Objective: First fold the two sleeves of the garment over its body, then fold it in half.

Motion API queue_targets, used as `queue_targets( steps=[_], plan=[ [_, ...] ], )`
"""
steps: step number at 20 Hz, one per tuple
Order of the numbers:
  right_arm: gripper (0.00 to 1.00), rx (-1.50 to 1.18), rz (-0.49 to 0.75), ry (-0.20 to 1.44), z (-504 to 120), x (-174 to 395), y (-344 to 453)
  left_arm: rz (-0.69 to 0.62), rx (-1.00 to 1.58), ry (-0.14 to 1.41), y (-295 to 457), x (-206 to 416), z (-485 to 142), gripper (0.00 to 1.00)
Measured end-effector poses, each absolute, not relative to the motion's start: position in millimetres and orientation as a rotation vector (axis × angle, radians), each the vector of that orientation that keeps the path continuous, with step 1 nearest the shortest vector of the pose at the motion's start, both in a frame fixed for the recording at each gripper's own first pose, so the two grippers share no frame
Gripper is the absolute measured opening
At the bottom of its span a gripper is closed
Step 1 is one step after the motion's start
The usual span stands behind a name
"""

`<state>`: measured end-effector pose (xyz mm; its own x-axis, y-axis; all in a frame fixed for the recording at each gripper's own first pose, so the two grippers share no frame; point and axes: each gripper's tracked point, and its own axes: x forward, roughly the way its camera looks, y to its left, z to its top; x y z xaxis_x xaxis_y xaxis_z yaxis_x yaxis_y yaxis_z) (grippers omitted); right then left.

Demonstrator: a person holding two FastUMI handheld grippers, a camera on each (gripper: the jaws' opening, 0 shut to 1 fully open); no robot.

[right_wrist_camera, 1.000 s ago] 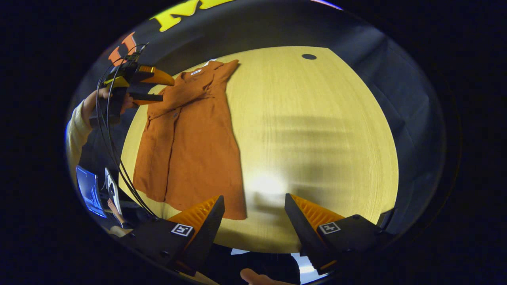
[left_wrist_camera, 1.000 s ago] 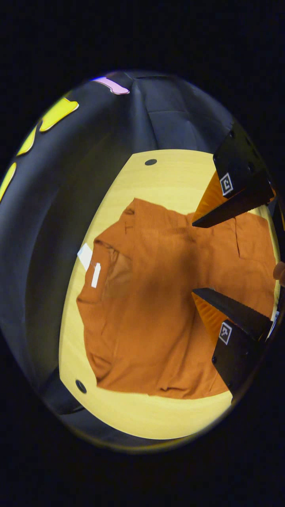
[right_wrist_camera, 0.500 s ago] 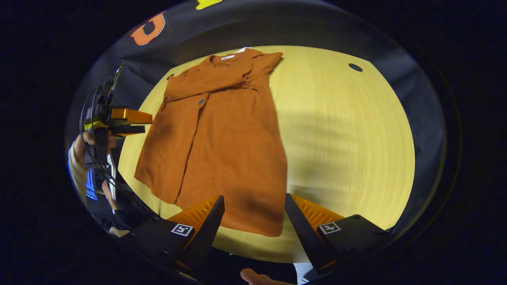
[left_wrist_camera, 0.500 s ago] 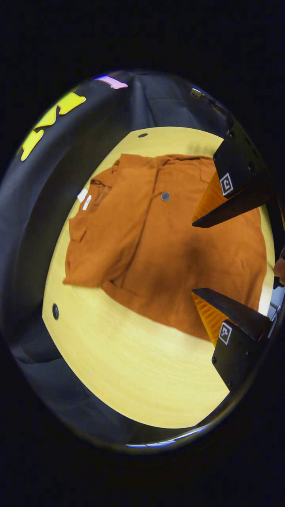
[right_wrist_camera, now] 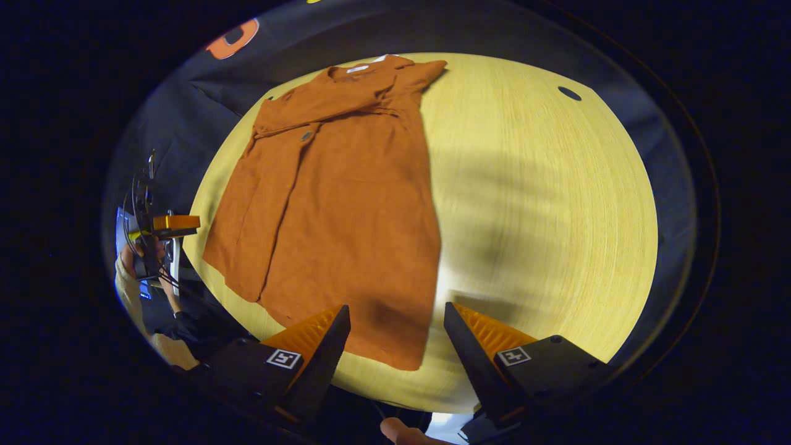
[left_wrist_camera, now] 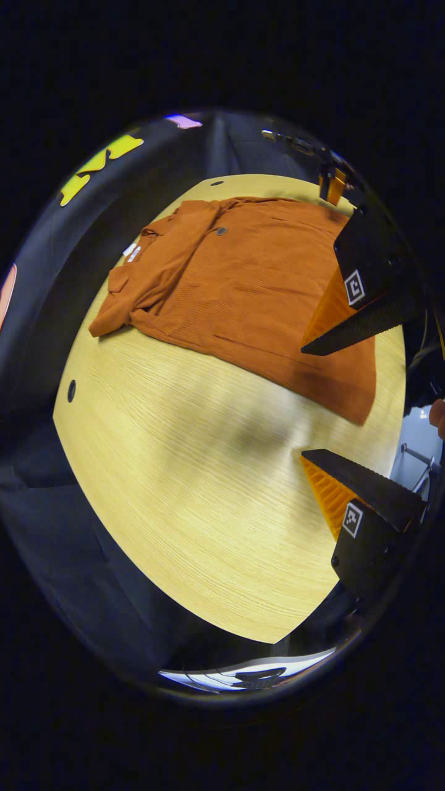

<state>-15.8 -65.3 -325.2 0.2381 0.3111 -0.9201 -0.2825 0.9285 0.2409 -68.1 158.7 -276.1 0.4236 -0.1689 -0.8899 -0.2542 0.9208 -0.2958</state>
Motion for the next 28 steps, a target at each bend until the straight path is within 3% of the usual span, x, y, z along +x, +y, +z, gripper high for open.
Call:
queue_targets(
  steps=[6,11,13,14,18,21,28],
  plan=[
    [0.98,0.109,0.377,1.351,-340.7,-23.1,-92.0,-0.078,-0.5,1.268,162.2,-75.6,-288.9,0.99],
    [0.99,0.233,0.443,1.426,-344.5,-36.8,-75.2,-0.314,-0.633,1.349,116.1,-74.9,-273.3,0.99],
    [0.94,0.273,0.451,1.421,-343.5,-31.4,-73.4,-0.369,-0.603,1.355,111.6,-71.6,-266.6,0.99],
    [0.98,0.302,0.456,1.425,-344.0,-30.2,-71.3,-0.388,-0.608,1.363,110.3,-68.8,-264.9,0.99],
    [0.93,0.353,0.472,1.438,-343.2,-31.7,-66.1,-0.382,-0.609,1.371,124.7,-68.9,-273.0,0.98],
    [0.93,0.338,0.493,1.422,-342.8,-35.4,-60.1,-0.38,-0.609,1.361,128.5,-68.8,-273.5,0.81],
    [0.91,0.385,0.522,1.44,-343.8,-43.4,-36.4,-0.325,-0.48,1.402,130.3,-67.9,-280.3,0.77]
  ],
)
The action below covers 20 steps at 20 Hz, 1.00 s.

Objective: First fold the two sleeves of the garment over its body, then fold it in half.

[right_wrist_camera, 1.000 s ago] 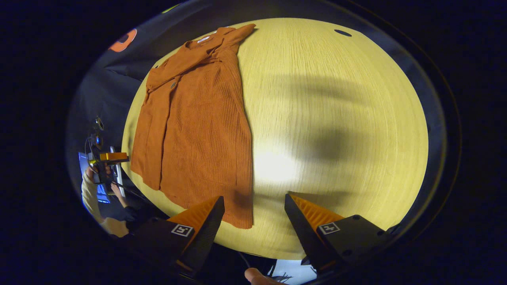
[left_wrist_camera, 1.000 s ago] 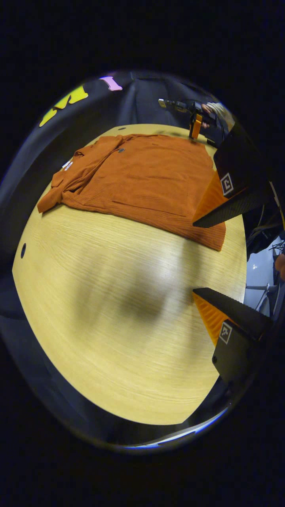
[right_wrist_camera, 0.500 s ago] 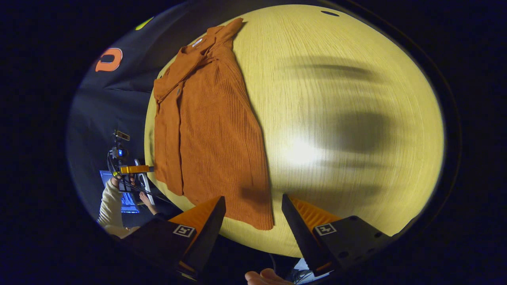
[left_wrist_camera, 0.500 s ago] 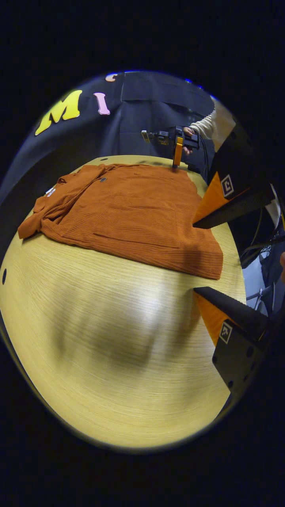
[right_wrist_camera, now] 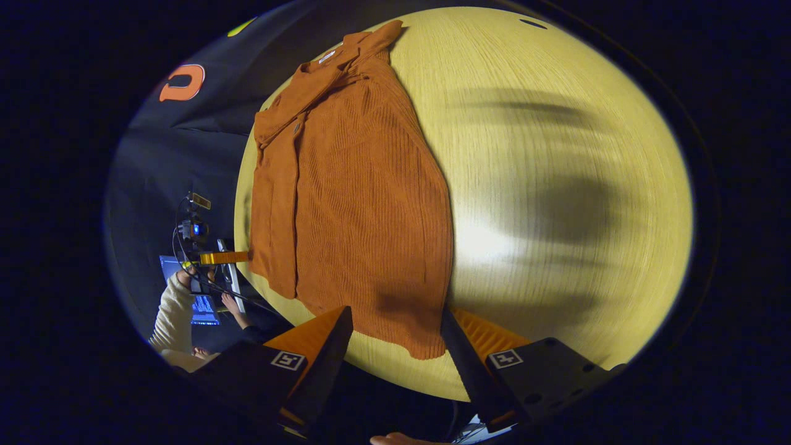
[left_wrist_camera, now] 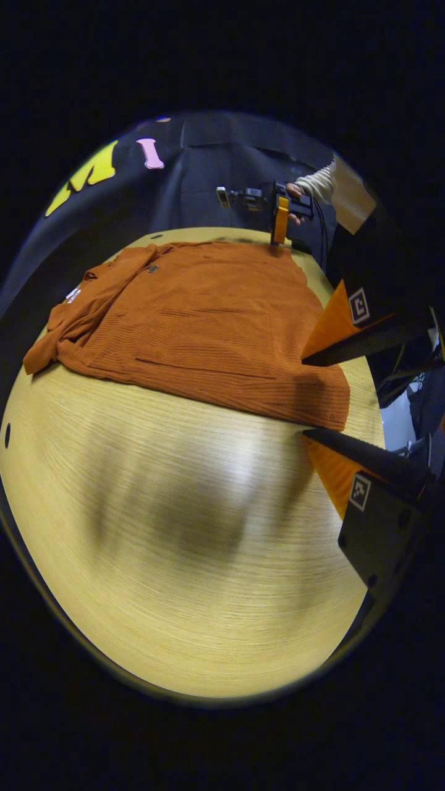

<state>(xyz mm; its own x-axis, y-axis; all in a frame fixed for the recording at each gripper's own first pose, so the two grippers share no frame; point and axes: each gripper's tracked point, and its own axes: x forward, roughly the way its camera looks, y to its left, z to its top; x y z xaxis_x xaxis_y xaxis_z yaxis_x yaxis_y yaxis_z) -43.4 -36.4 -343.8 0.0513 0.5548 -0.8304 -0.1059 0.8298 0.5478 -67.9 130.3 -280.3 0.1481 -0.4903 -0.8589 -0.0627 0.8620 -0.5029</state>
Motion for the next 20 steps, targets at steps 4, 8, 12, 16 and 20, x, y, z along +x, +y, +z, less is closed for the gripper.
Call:
queue_targets(
  steps=[4,8,12,16,20],
  plan=[
    [0.84,0.41,0.497,1.437,-347.7,-45.1,-33.5,-0.303,-0.334,1.409,131.1,-75.3,-283.7,0.56],
    [0.68,0.398,0.509,1.439,-349.1,-46.9,-24.5,-0.258,-0.179,1.419,141.5,-74.4,-286.9,0.51],
    [0.47,0.358,0.474,1.458,-355.3,-49.7,-30.0,-0.217,-0.155,1.447,152.0,-66.1,-284.3,0.47],
    [0.18,0.333,0.45,1.463,-360.8,-49.2,-37.1,-0.212,-0.233,1.455,146.9,-59.7,-283.2,0.38],
    [0.13,0.291,0.406,1.462,-362.5,-46.8,-40.9,-0.248,-0.394,1.404,133.9,-60.2,-278.2,0.19]
  ],
)
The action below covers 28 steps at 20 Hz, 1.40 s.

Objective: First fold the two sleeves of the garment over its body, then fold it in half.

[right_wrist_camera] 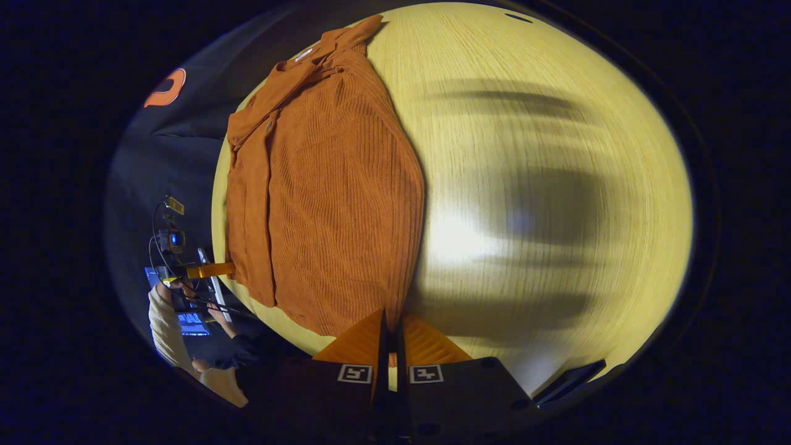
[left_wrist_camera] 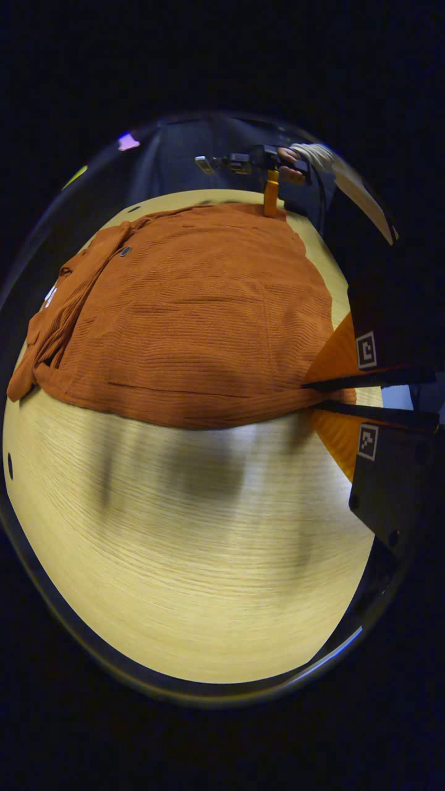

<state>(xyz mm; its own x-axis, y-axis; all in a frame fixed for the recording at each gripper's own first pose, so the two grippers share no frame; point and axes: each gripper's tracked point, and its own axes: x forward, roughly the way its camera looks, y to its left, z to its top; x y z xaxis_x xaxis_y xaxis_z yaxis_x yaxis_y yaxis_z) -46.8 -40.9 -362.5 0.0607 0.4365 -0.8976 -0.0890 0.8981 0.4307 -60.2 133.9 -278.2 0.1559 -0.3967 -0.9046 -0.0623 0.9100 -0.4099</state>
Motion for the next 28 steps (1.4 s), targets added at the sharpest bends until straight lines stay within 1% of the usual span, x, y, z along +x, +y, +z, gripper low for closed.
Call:
queue_targets(
  steps=[1,4,6,7,8,9,10,11,12,15,18,19,20,24,28],
  plan=[
    [0.07,0.251,0.414,1.454,-365.0,-48.1,-41.8,-0.25,-0.405,1.392,134.9,-62.2,-278.5,0.18],
    [0.07,0.151,0.407,1.461,-366.8,-49.5,-41.4,-0.195,-0.425,1.38,130.1,-56.1,-280.7,0.18],
    [0.07,0.134,0.395,1.456,-365.1,-41.2,-36.2,-0.197,-0.345,1.355,130.0,-61.4,-280.0,0.15],
    [0.01,0.127,0.383,1.462,-365.4,-42.8,-34.0,-0.189,-0.316,1.355,131.8,-63.4,-278.6,0.11],
    [0.01,0.114,0.387,1.462,-363.8,-43.1,-33.8,-0.174,-0.285,1.354,132.4,-64.4,-279.5,0.09],
    [0.01,0.106,0.387,1.466,-364.3,-45.6,-34.5,-0.174,-0.238,1.355,131.2,-63.1,-280.0,0.04],
    [0.01,0.105,0.381,1.47,-363.5,-45.4,-34.3,-0.17,-0.198,1.359,130.4,-64.2,-280.3,0.04],
    [0.01,0.089,0.386,1.462,-362.9,-45.4,-34.4,-0.153,-0.176,1.365,131.3,-64.3,-278.3,0.0],
    [0.01,0.07,0.385,1.45,-361.1,-45.6,-38.3,-0.14,-0.165,1.37,131.1,-64.4,-277.7,0.04],
    [0.01,0.11,0.412,1.414,-333.8,-46.3,-29.4,-0.175,-0.22,1.347,110.0,-54.2,-263.6,0.04],
    [0.01,0.125,0.441,1.358,-299.4,-40.4,-23.8,-0.191,-0.233,1.31,107.6,-52.1,-247.6,0.03],
    [0.01,0.137,0.457,1.334,-286.6,-36.1,-19.0,-0.187,-0.252,1.286,107.5,-48.8,-239.6,0.08],
    [0.01,0.144,0.47,1.307,-274.7,-30.8,-15.5,-0.182,-0.273,1.255,108.8,-46.4,-228.9,0.04],
    [0.01,0.141,0.489,1.192,-229.7,4.4,0.4,-0.155,-0.319,1.12,114.0,-23.1,-195.1,0.03],
    [0.01,0.142,0.498,1.13,-198.0,38.7,17.1,-0.157,-0.309,1.07,114.9,3.2,-171.4,0.03]
  ],
)
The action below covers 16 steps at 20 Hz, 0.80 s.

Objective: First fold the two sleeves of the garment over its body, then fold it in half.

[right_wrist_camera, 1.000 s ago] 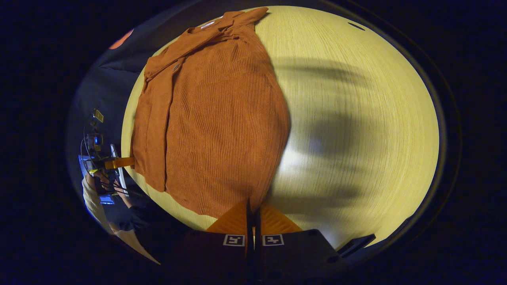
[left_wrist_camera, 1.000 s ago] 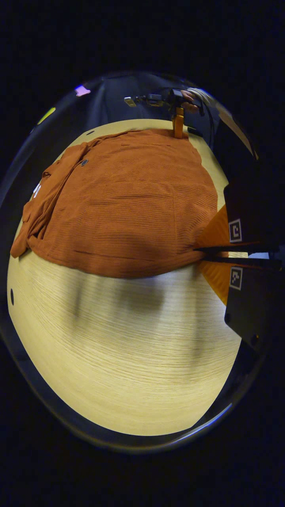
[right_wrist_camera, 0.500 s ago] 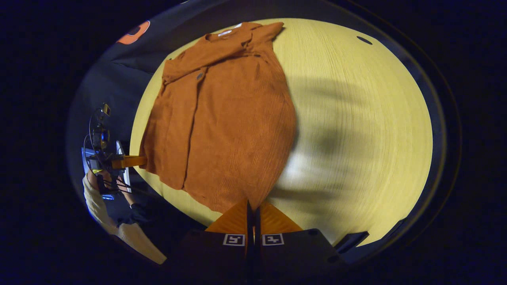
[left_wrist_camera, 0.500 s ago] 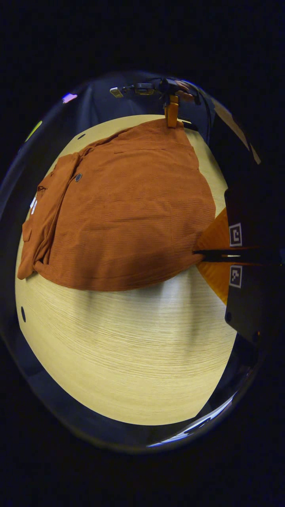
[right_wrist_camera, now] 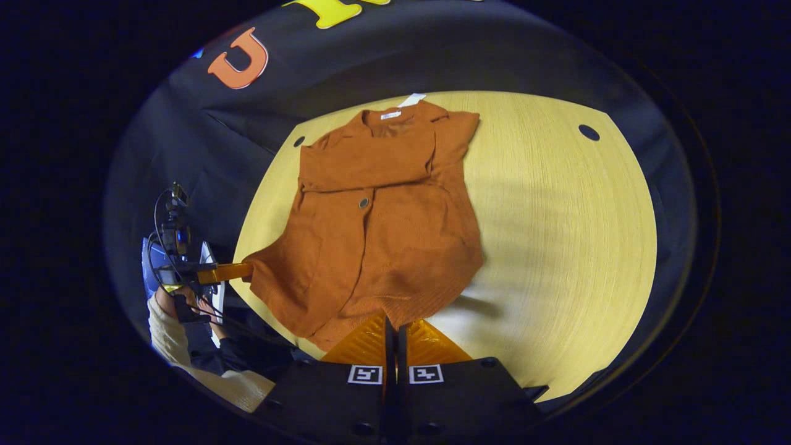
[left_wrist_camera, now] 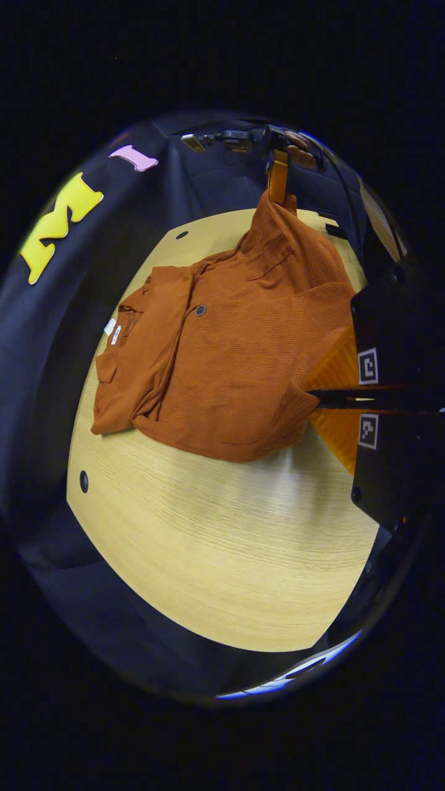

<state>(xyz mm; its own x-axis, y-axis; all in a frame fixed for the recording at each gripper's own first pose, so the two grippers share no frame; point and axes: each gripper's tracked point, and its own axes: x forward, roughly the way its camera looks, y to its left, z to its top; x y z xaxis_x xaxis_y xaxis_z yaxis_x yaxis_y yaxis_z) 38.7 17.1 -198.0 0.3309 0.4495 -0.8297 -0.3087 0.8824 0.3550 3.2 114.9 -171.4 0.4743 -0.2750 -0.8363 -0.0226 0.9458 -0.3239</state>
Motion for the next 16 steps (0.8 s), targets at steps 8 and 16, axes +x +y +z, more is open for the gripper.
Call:
queue_targets(
  steps=[8,16],
  plan=[
    [0.01,0.121,0.488,1.004,-136.5,126.5,43.9,-0.216,-0.266,0.985,110.3,97.5,-113.7,0.04],
    [0.01,0.186,0.401,0.893,-100.0,256.0,58.5,-0.197,-0.35,0.883,124.3,230.9,-82.6,0.03]
  ],
)
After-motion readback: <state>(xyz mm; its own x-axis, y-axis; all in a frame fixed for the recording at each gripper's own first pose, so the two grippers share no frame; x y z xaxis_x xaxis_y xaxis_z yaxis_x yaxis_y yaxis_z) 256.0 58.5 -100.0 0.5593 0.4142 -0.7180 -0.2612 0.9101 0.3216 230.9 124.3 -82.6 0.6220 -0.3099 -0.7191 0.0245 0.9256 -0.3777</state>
